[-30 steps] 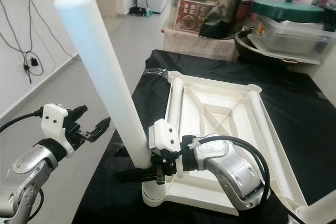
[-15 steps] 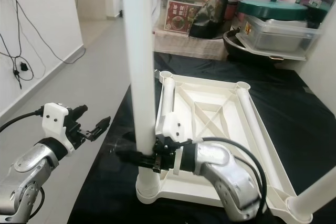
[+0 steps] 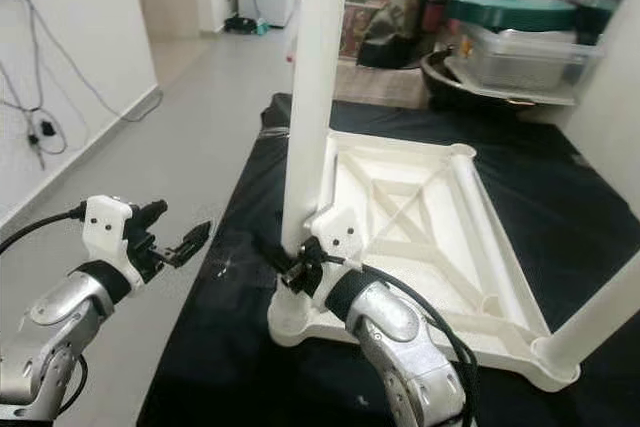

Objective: Building children table

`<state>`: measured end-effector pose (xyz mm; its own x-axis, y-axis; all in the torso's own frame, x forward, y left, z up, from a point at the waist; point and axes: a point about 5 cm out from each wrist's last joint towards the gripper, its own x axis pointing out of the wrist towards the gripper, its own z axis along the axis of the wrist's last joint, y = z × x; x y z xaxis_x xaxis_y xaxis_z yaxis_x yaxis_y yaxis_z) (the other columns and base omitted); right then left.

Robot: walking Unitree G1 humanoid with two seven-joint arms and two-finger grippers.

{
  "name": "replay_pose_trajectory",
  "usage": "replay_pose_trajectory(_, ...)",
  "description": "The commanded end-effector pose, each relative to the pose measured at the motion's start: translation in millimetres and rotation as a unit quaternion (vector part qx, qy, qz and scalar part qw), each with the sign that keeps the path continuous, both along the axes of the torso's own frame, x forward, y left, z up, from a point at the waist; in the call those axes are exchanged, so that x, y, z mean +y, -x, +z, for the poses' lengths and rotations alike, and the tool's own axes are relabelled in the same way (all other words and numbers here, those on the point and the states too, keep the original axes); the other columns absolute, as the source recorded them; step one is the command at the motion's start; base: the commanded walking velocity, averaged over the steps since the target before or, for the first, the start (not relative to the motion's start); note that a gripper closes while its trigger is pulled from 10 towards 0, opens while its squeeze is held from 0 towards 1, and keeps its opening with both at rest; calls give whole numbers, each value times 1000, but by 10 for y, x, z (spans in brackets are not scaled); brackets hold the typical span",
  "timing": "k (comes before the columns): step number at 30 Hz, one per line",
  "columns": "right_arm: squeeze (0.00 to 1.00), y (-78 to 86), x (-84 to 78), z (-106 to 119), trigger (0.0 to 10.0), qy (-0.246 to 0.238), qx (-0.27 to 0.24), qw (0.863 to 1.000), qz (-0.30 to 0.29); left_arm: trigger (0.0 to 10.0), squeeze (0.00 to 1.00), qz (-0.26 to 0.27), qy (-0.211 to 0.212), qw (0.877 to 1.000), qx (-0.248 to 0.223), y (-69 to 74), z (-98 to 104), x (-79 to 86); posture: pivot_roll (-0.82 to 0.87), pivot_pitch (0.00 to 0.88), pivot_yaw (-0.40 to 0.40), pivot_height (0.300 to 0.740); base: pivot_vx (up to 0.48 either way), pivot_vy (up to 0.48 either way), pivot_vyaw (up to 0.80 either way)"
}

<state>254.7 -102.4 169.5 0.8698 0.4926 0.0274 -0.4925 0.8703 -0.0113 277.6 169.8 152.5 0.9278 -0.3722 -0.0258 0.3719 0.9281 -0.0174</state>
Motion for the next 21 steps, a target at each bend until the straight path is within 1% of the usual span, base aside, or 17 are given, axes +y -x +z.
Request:
replay_pose_trajectory(1,0,-96,-497,-228,0,71,47,980,-182,10000,0,4,1,1000,-4,-17,10,19,97,0,-60,740,0,0,0)
replay_pose_trajectory(2,0,-96,-497,-228,0,71,47,980,-182,10000,0,4,1,1000,-4,-17,10,19,97,0,-60,740,0,0,0)
replay_pose_trajectory(3,0,-106,-580,-308,0,77,71,970,-221,10000,0,6,1,1000,-4,-28,12,24,99,0,-60,740,0,0,0)
replay_pose_trajectory(4,0,-114,-645,-378,0,68,98,960,-251,10000,0,7,1,1000,-4,-36,14,27,101,0,-62,740,0,0,0)
replay_pose_trajectory(5,0,-114,-645,-378,0,68,98,960,-251,10000,0,7,1,1000,-4,-36,14,27,101,0,-62,740,0,0,0)
replay_pose_trajectory(6,0,-121,-705,-428,0,54,121,951,-279,10000,0,8,0,1000,-4,-41,15,31,101,0,-63,740,0,0,0)
replay_pose_trajectory(7,0,-121,-705,-428,0,54,121,951,-279,10000,0,8,0,1000,-4,-41,15,31,101,0,-63,740,0,0,0)
replay_pose_trajectory(8,0,-132,-791,-458,0,37,135,937,-321,10000,0,10,-1,1000,-4,-46,14,39,102,0,-65,740,0,0,0)
replay_pose_trajectory(9,0,-132,-791,-458,0,37,135,937,-321,10000,0,10,-1,1000,-4,-46,14,39,102,0,-65,740,0,0,0)
replay_pose_trajectory(11,0,-147,-889,-476,0,17,146,913,-382,10000,0,16,-5,1000,-2,-53,10,73,107,0,-68,740,0,0,0)
replay_pose_trajectory(12,0,-147,-889,-476,0,17,146,913,-382,10000,0,16,-5,1000,-2,-53,10,73,107,0,-68,740,0,0,0)
replay_pose_trajectory(13,0,-152,-899,-475,0,15,146,906,-397,10000,0,18,-6,1000,-2,-55,9,89,107,0,-68,740,0,0,0)
replay_pose_trajectory(15,0,-152,-899,-475,0,15,146,906,-397,10000,0,18,-6,1000,-2,-55,9,89,107,0,-68,740,0,0,0)
replay_pose_trajectory(17,0,-153,-904,-469,0,10,145,902,-406,10000,0,19,-6,1000,-1,-56,5,89,108,0,-68,740,0,0,0)
replay_pose_trajectory(18,0,-147,-902,-461,0,2,145,896,-419,10000,0,21,-8,1000,0,-58,-3,86,107,0,-67,740,0,0,0)
replay_pose_trajectory(19,0,-147,-902,-461,0,2,145,896,-419,10000,0,21,-8,1000,0,-58,-3,86,107,0,-67,740,0,0,0)
replay_pose_trajectory(21,0,-130,-888,-451,0,-7,146,889,-435,10000,0,23,-12,1000,2,-66,-16,83,104,0,-64,740,0,0,0)
